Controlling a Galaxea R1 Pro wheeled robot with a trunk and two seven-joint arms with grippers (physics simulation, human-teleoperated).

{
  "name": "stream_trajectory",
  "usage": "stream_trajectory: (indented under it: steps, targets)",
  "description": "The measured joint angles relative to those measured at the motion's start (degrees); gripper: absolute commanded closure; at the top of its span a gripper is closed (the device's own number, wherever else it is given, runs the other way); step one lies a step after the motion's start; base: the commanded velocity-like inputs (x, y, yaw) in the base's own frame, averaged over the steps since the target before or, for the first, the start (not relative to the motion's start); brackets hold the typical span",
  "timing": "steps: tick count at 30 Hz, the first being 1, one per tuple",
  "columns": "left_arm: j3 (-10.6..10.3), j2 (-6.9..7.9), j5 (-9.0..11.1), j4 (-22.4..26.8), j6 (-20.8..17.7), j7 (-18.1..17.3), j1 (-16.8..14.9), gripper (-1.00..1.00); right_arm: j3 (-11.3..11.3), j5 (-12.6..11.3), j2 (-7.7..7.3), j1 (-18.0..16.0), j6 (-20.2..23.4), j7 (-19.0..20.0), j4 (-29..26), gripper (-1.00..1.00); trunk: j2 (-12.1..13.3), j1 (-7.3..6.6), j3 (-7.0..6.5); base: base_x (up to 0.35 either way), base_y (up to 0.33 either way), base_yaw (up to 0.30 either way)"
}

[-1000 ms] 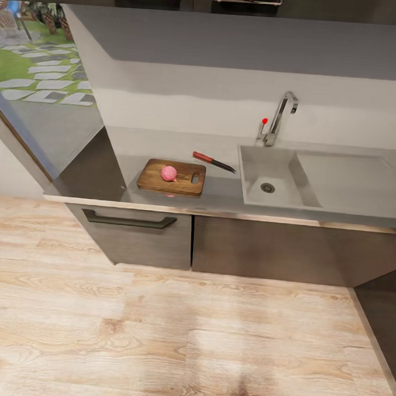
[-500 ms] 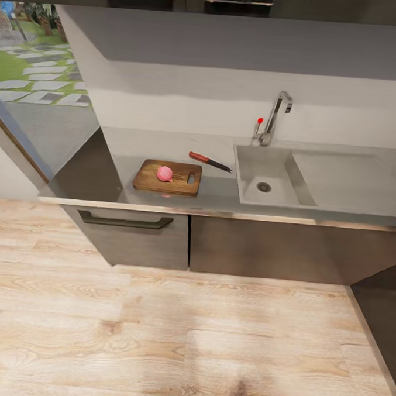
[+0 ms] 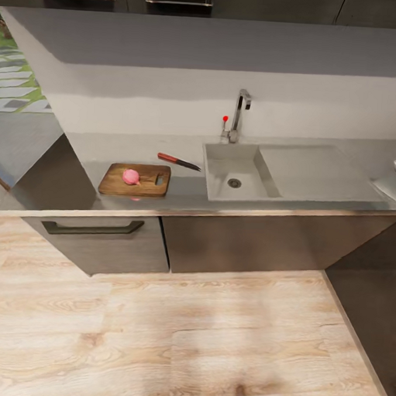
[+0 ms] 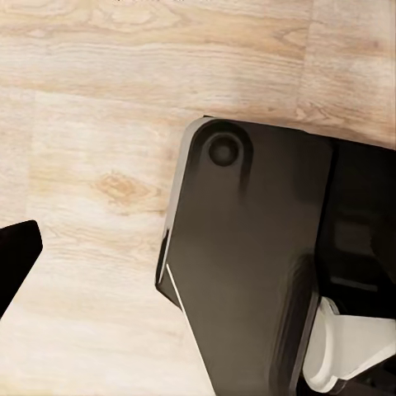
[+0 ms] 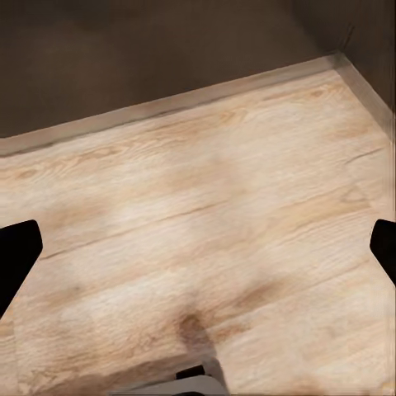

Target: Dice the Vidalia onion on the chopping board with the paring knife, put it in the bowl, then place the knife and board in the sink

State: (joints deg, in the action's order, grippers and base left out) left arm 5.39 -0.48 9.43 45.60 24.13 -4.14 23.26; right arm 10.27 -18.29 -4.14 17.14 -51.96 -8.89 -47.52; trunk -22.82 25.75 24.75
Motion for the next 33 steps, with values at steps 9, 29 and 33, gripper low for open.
stream_trajectory:
  steps: [9,29,33]
  targets:
    - [0.0,-0.02,0.0,-0.2,0.0,0.0,0.0,-1.00,0.0,0.0,0.01,0.0,-0.4,-0.1,0.8,-1.00,0.0,0.00,-0.01,0.000,-0.005,-0.013]
    - [0.0,-0.08,-0.1,-1.0,0.0,0.0,0.0,-1.00,-0.1,0.0,0.02,0.0,-0.4,-0.1,0.8,-1.00,0.0,-0.01,-0.36,0.049,-0.201,-0.194]
    - [0.0,-0.08,-0.1,-1.2,0.0,0.0,0.0,-1.00,-0.1,0.0,0.02,0.0,-0.4,-0.1,0.8,-1.00,0.0,0.00,-0.49,0.016,-0.032,-0.270]
